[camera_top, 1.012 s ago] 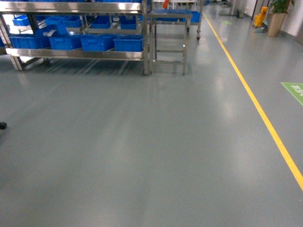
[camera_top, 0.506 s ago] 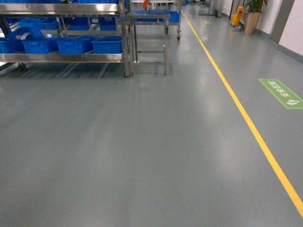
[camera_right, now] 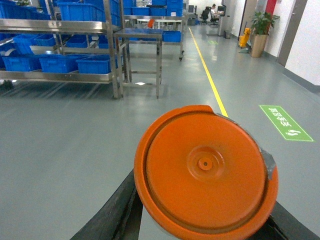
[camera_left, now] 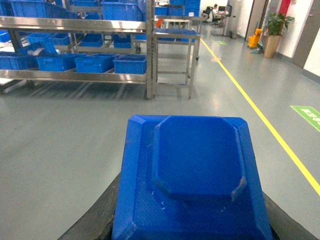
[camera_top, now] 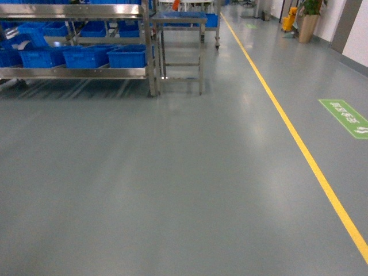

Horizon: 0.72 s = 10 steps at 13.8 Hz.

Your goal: Sort blue parts and orange caps into right shelf containers

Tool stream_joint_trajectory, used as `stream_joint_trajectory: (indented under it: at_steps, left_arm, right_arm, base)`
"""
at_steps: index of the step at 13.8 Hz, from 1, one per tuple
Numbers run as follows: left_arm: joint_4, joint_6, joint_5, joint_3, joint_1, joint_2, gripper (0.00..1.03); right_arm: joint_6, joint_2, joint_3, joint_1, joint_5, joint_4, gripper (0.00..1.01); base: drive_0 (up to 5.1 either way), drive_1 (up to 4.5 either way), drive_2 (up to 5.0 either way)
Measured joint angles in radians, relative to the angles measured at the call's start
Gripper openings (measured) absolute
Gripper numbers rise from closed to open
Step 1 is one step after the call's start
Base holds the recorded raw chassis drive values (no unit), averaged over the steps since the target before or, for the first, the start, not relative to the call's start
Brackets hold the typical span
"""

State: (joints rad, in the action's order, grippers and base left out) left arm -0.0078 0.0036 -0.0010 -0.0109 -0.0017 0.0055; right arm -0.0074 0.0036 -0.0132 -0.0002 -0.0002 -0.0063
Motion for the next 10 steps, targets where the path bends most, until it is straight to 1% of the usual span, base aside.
stream_joint_trajectory:
  at_steps: [10]
  left_arm:
    - [0.002, 0.0, 0.0, 0.0, 0.0, 0.0, 0.43]
  right_arm:
    - [0.0, 0.0, 0.0, 0.0, 0.0, 0.003, 0.45]
  base:
    - [0.0, 4.21, -4.1]
